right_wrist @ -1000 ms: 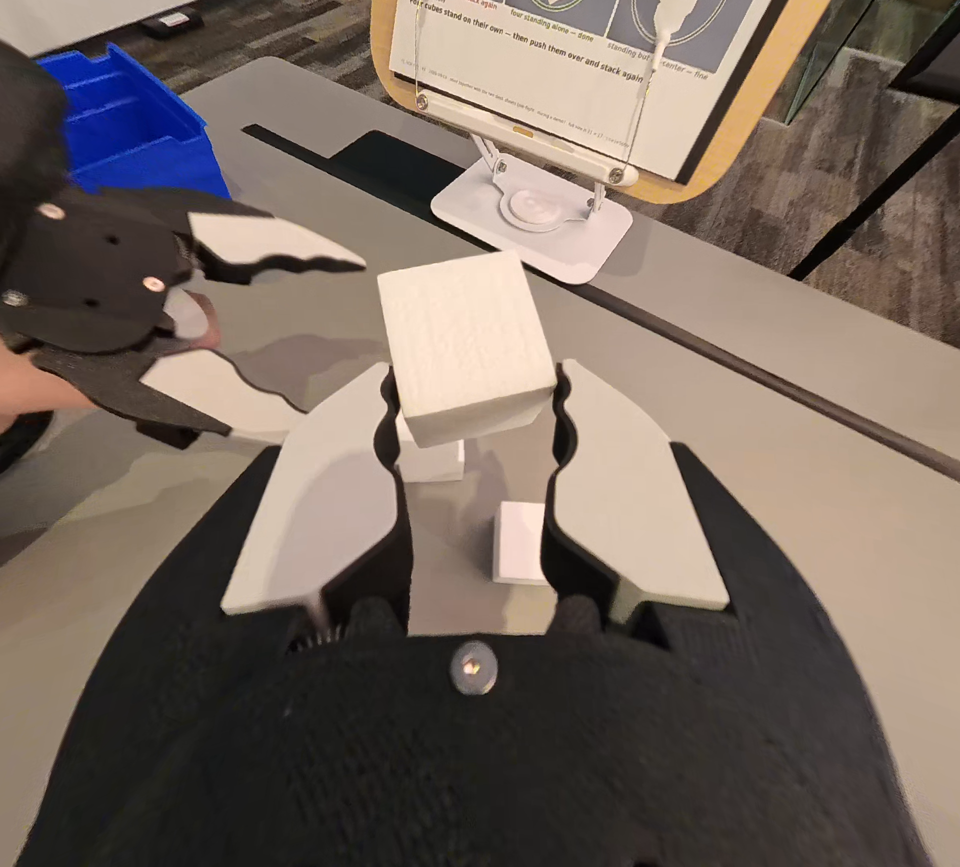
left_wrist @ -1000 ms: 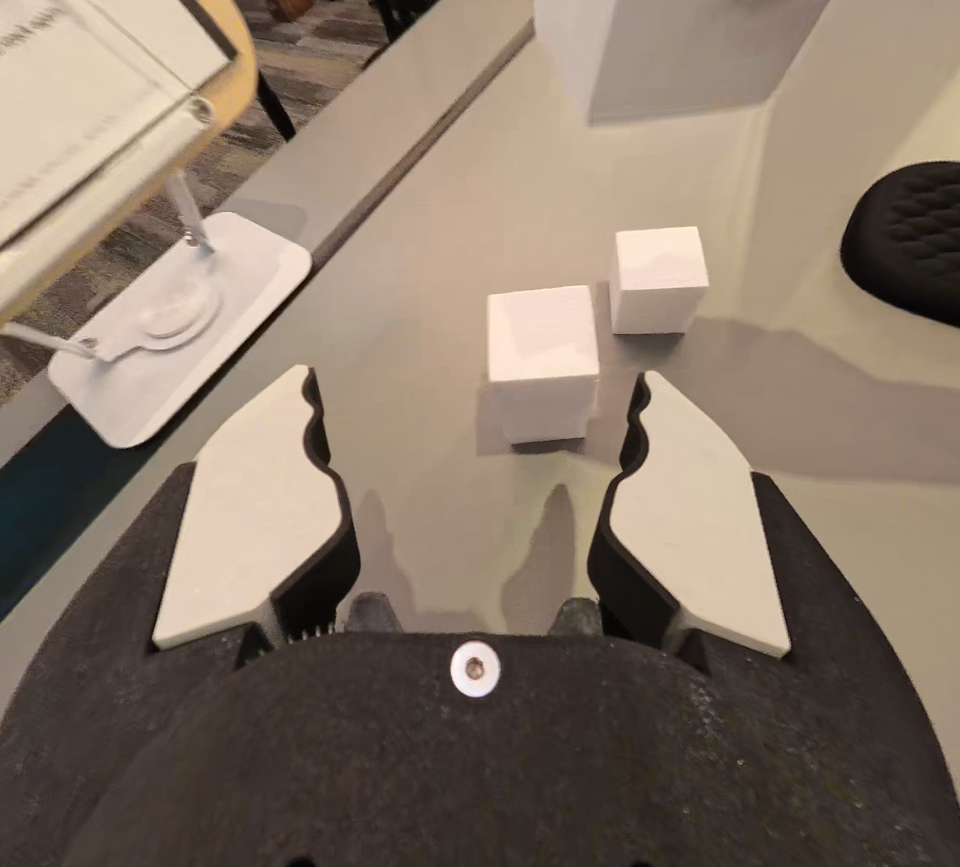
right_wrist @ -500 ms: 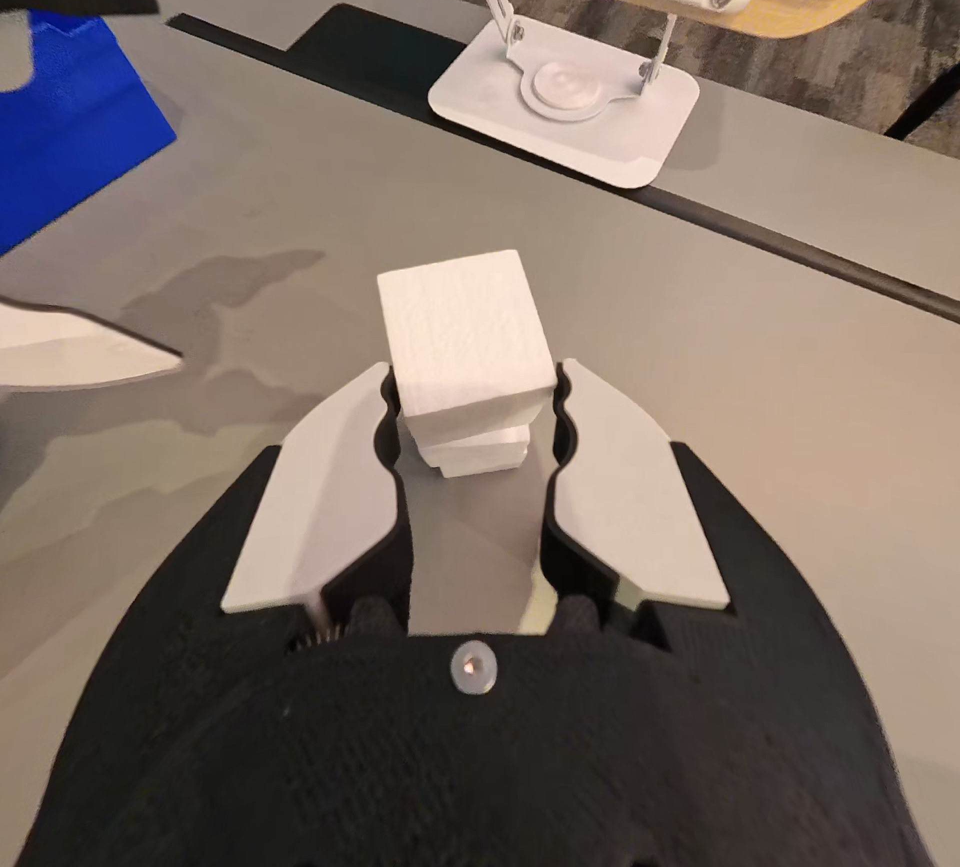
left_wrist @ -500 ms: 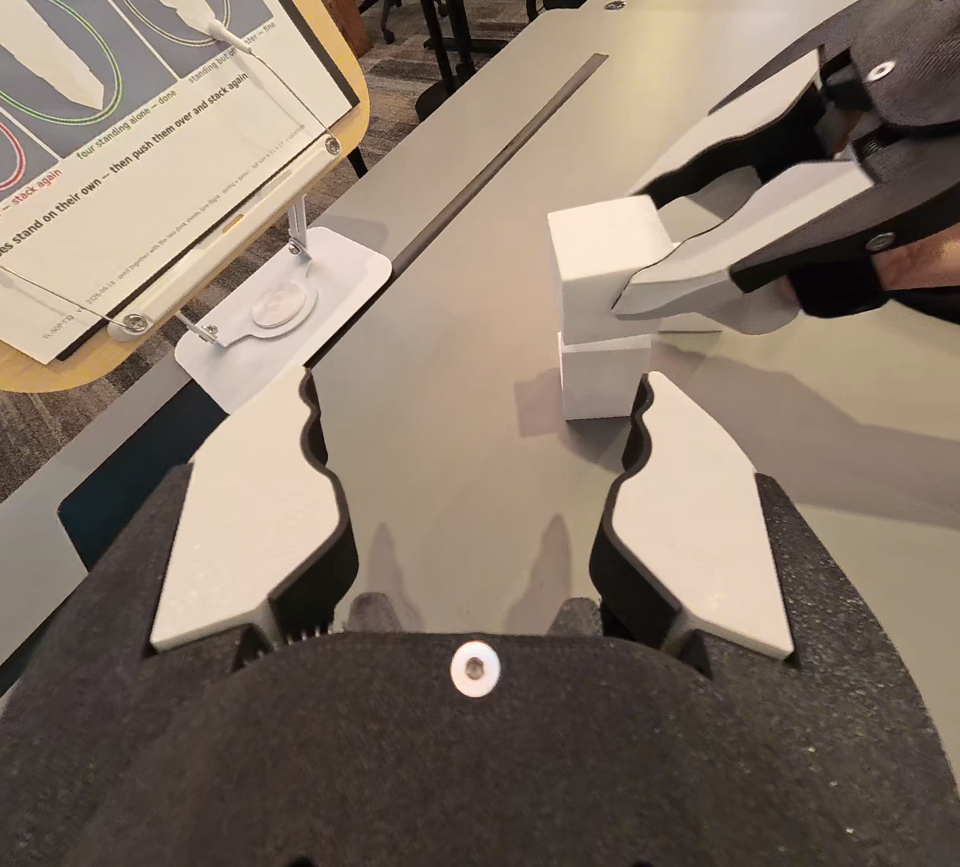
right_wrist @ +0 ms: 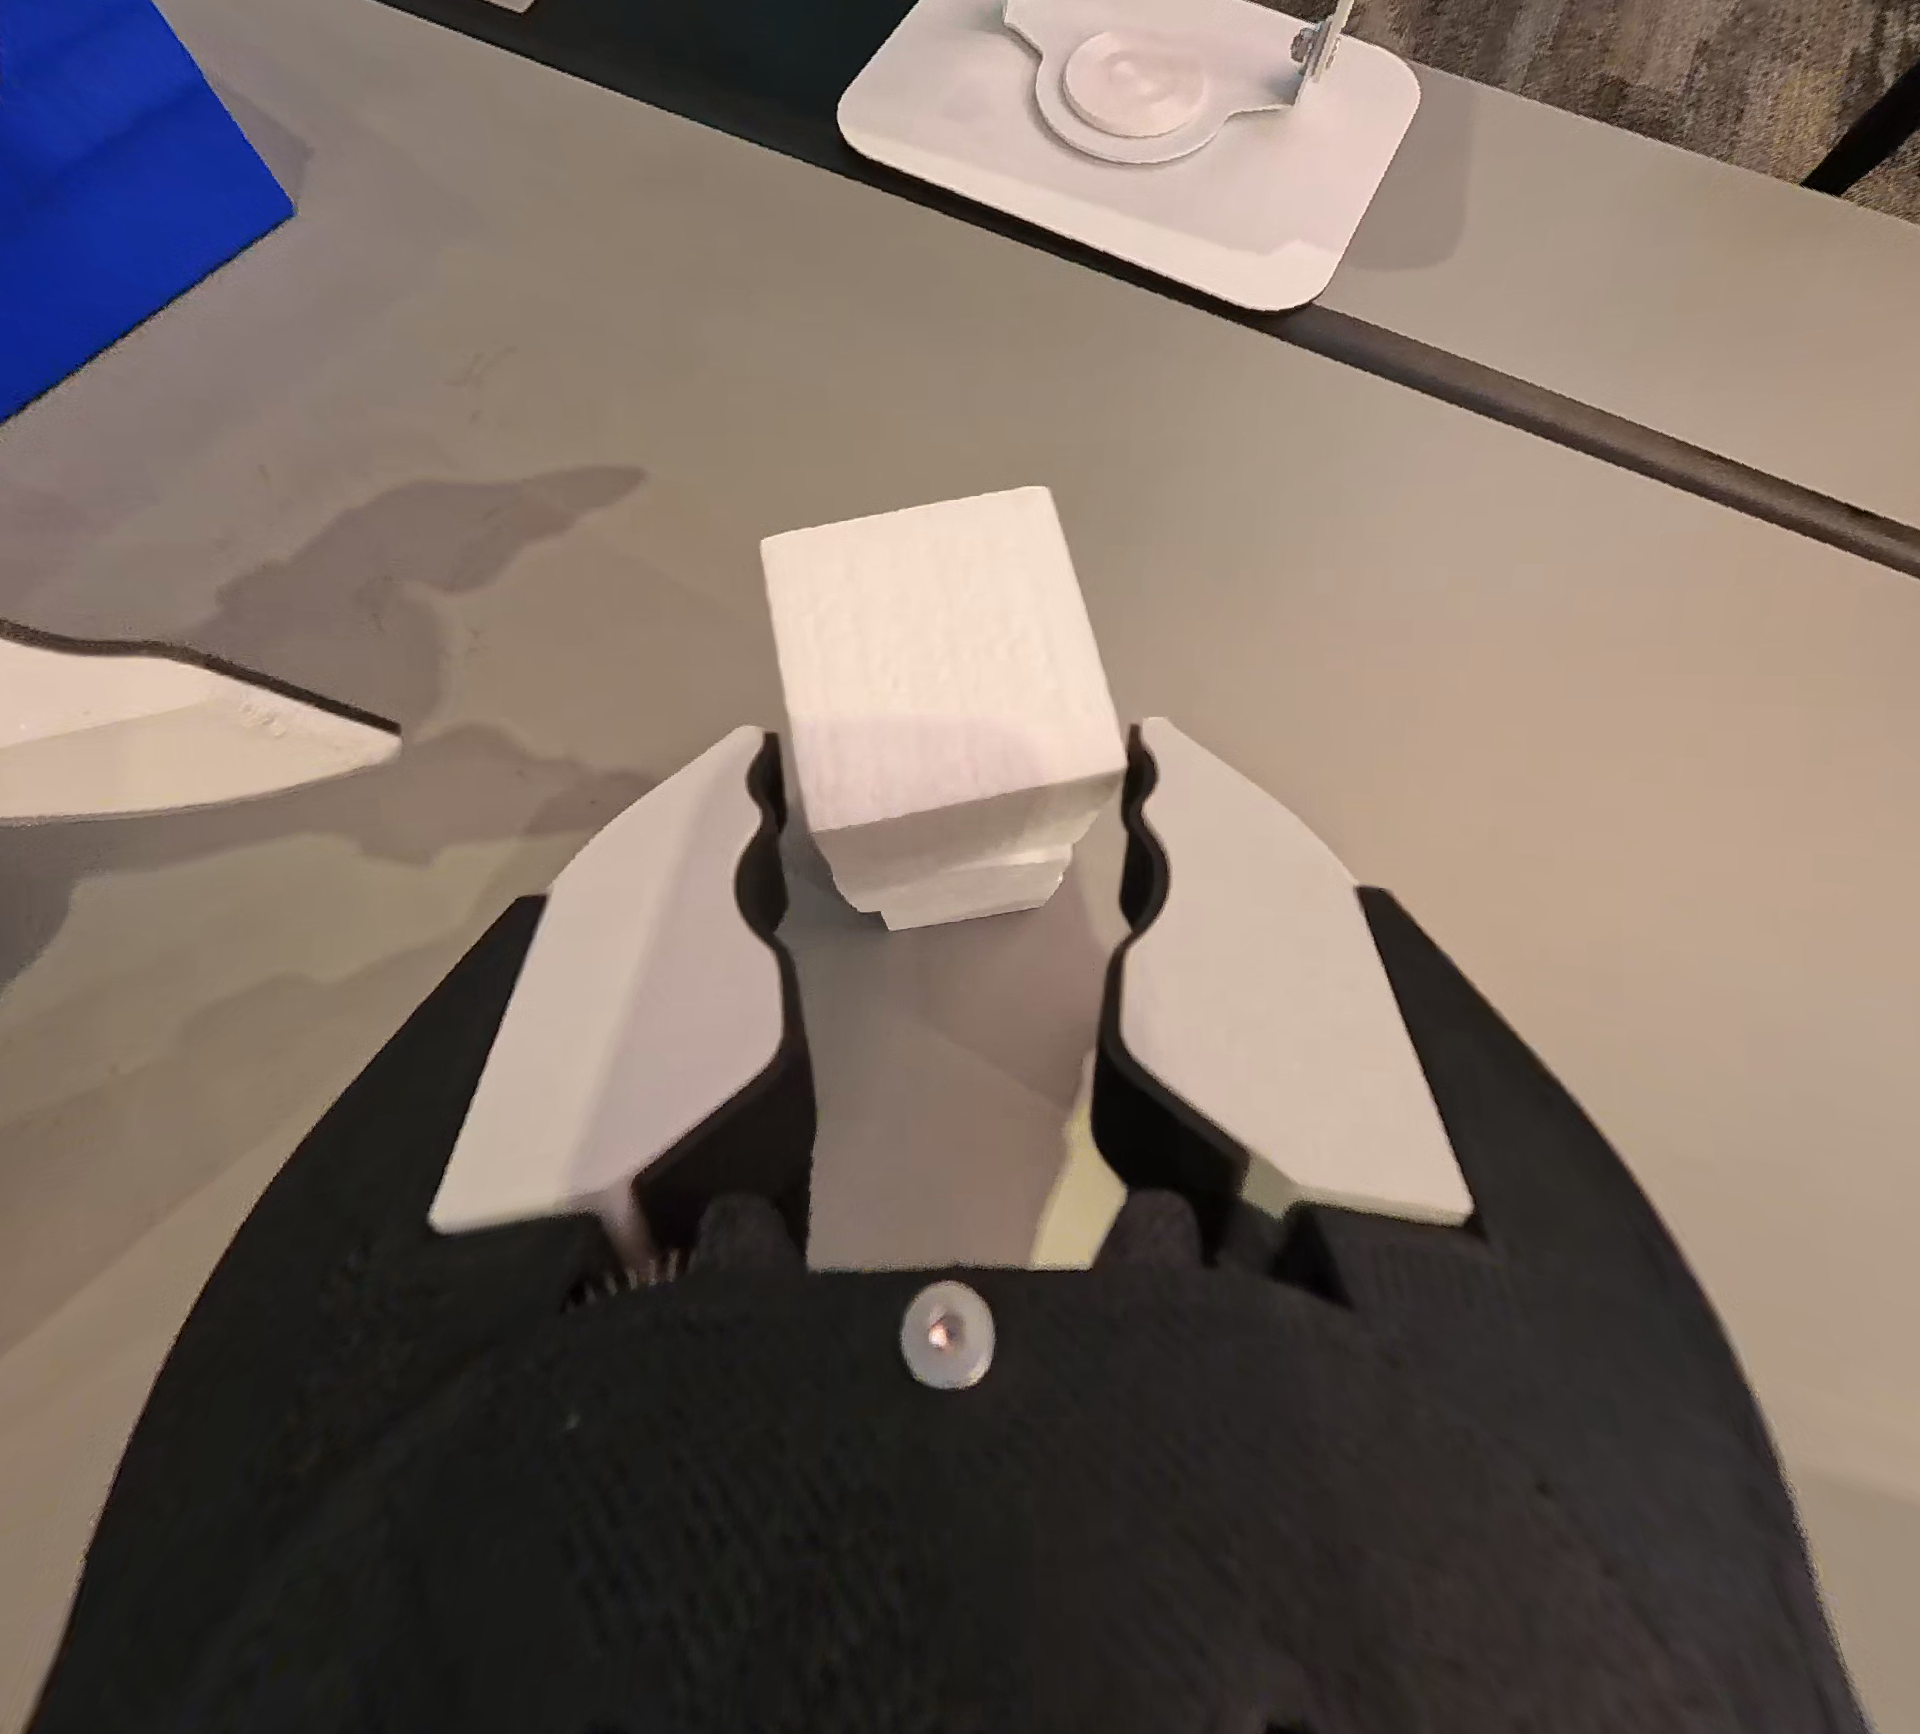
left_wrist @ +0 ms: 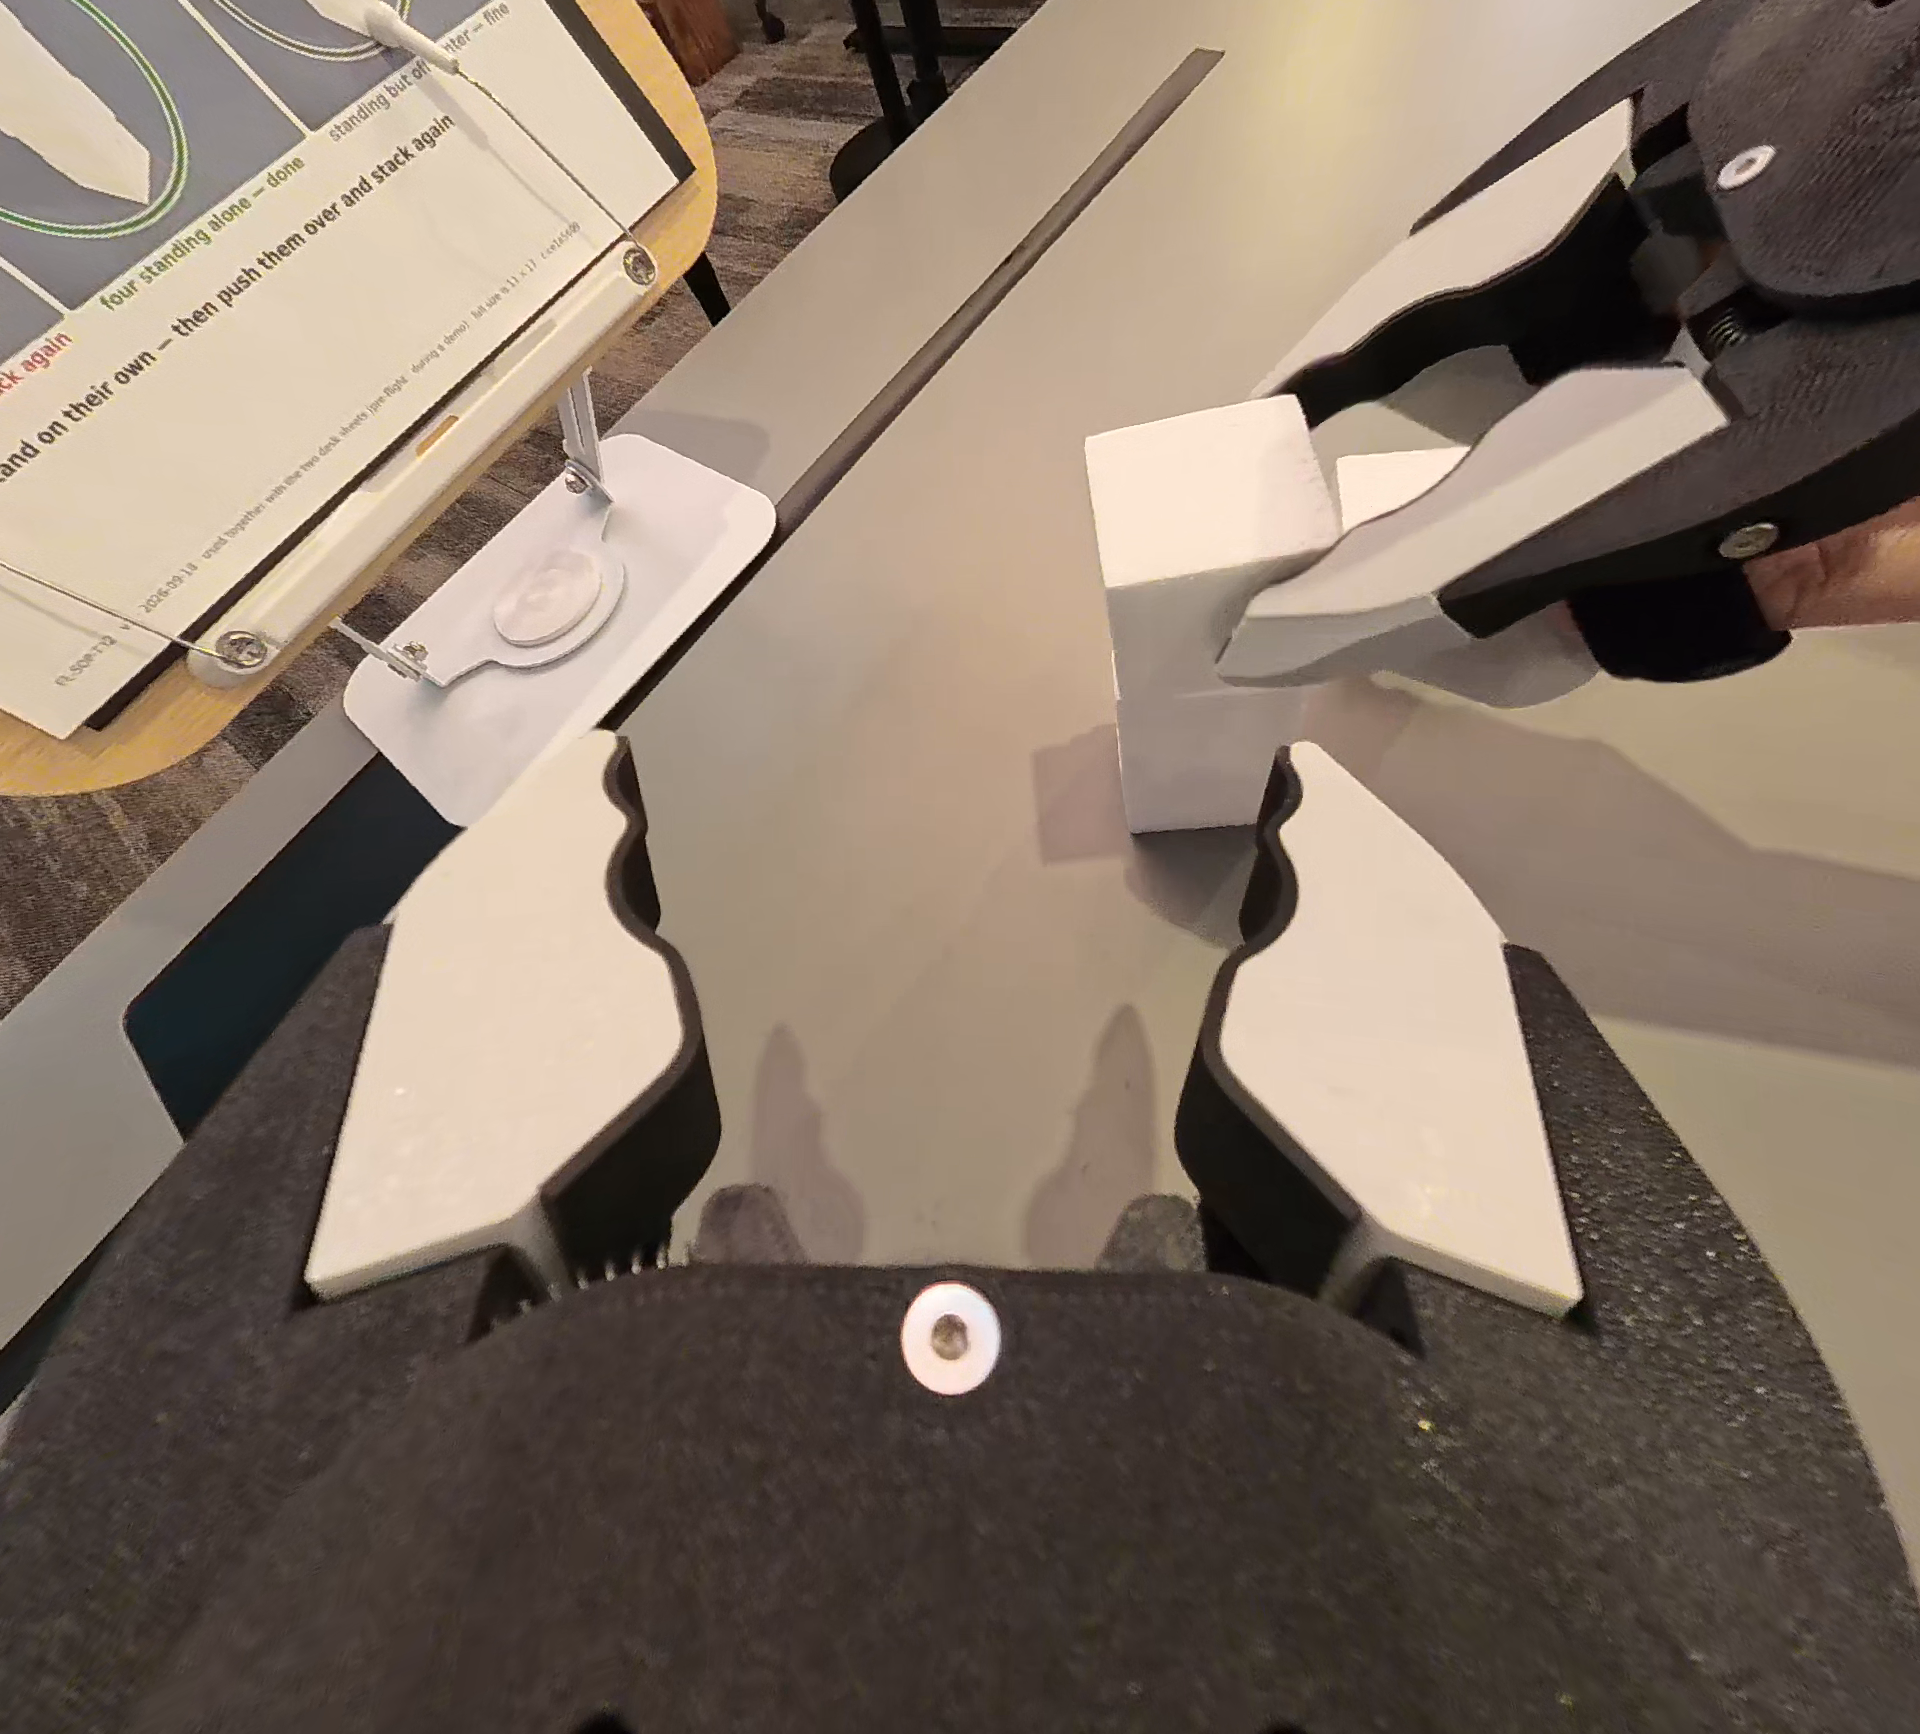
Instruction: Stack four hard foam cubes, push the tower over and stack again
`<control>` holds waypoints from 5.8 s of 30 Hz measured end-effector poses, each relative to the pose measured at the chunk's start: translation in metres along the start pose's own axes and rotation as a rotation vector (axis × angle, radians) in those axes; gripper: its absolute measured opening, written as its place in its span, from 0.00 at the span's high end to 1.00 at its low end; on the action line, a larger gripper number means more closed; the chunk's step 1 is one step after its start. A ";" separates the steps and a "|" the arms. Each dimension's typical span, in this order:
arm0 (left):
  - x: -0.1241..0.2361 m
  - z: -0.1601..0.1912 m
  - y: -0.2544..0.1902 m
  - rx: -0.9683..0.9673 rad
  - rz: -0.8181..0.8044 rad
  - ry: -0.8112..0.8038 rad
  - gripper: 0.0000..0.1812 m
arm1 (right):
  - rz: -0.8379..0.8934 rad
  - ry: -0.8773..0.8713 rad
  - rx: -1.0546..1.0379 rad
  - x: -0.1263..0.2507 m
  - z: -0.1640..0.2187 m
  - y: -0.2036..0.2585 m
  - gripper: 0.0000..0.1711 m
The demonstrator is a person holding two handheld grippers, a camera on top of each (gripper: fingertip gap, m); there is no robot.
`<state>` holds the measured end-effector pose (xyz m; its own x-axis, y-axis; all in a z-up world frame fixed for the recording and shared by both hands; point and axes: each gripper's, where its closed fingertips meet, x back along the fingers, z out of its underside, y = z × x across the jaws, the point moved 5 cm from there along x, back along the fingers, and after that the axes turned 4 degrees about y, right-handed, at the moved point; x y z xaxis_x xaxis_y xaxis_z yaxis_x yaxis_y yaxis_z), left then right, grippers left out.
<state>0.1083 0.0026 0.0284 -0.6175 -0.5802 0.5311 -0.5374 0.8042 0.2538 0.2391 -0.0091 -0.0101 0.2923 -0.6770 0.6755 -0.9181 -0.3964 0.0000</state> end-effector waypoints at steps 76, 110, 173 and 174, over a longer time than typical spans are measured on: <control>0.009 -0.006 0.017 0.053 -0.049 -0.087 0.41 | -0.030 -0.055 0.172 0.033 -0.030 -0.001 0.66; 0.010 -0.007 0.017 0.056 -0.053 -0.097 0.46 | -0.149 -0.125 0.209 0.041 -0.021 -0.002 0.54; -0.086 -0.016 -0.059 -0.118 -0.066 0.206 1.00 | -0.236 -0.144 0.610 0.104 0.015 -0.203 0.98; -0.088 -0.024 -0.063 -0.116 -0.043 0.197 1.00 | -0.234 -0.140 0.595 0.104 0.016 -0.206 0.98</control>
<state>0.2106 0.0059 -0.0155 -0.4650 -0.5872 0.6626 -0.4842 0.7952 0.3650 0.4629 -0.0075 0.0483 0.5357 -0.5892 0.6049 -0.5325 -0.7916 -0.2995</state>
